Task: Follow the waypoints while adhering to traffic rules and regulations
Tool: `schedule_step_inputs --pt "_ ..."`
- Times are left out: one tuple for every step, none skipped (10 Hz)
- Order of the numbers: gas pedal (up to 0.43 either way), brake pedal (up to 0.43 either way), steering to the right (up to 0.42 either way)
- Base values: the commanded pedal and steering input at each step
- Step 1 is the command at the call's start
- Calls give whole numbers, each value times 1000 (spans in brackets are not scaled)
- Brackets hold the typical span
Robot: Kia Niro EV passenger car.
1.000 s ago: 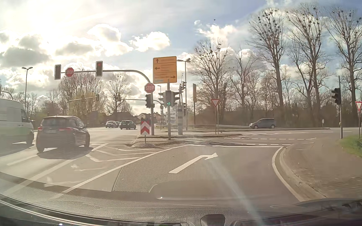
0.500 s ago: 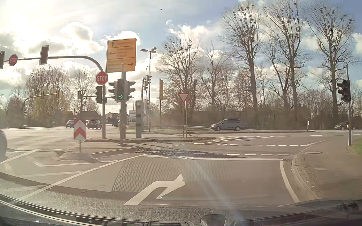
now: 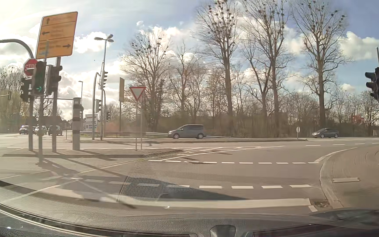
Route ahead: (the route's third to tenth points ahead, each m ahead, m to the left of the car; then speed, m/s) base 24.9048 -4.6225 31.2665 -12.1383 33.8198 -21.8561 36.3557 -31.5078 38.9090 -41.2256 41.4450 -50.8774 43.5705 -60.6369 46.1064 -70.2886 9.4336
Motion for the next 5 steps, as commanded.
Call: schedule_step_inputs --pt "0 12 175" --pt "0 18 175" --pt "0 12 175" --pt "0 0 175" --pt "0 0 176"
